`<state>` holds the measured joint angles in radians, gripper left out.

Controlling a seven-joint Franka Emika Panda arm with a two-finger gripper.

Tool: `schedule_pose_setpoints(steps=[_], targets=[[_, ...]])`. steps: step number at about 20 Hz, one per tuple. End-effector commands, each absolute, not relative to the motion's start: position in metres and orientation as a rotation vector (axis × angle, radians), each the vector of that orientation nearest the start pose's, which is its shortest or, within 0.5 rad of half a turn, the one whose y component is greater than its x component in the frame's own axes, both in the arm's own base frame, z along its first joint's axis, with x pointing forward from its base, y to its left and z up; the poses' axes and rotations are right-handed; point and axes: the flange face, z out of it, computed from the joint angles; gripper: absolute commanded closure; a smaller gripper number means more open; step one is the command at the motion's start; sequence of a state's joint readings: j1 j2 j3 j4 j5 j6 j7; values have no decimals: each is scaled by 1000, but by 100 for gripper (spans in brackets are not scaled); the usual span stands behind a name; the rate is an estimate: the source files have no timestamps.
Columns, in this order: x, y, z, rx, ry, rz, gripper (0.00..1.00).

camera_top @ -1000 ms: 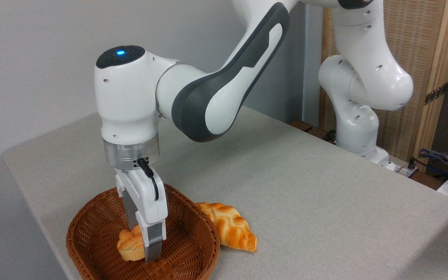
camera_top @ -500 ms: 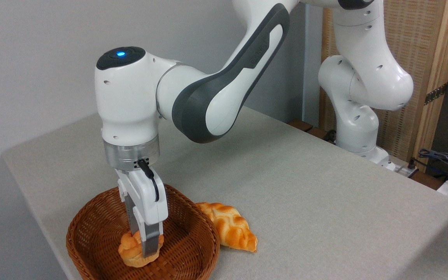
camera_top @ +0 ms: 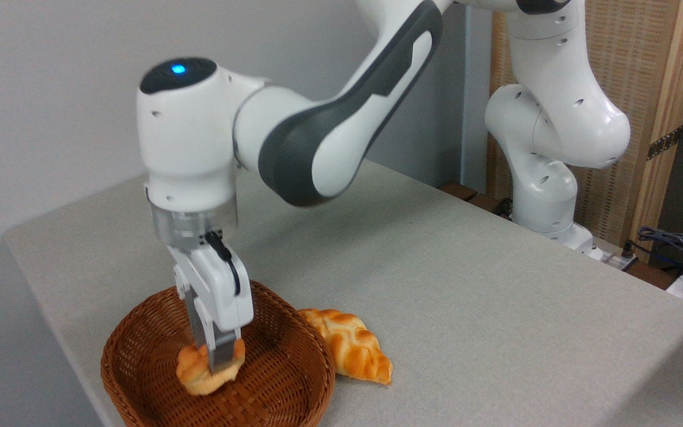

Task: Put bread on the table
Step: 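Close the gripper on the round orange bun, then lift the bun out of the basket and carry it over the table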

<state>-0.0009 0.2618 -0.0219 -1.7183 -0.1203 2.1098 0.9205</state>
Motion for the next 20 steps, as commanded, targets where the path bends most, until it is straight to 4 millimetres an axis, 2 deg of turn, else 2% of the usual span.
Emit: schedule_pose_setpoints(steps=[1, 5, 6, 8, 9, 11, 13, 15, 16, 18, 19, 20], targets=[[647, -21, 501, -2908, 1374, -233, 65], [623, -22, 548, -2905, 1393, -250, 65], [619, -23, 551, -2907, 1405, -231, 64], [593, -26, 560, -2920, 1455, -109, 63], [585, -27, 561, -2924, 1463, -91, 62], [550, -38, 564, -2905, 1513, -55, 60], [522, -60, 555, -2873, 1575, -3, 55], [504, -76, 542, -2828, 1623, 64, 51], [496, -87, 534, -2796, 1657, 102, 42], [489, -101, 519, -2753, 1694, 149, 14], [487, -106, 515, -2746, 1706, 162, 3], [486, -109, 512, -2739, 1716, 165, 0]])
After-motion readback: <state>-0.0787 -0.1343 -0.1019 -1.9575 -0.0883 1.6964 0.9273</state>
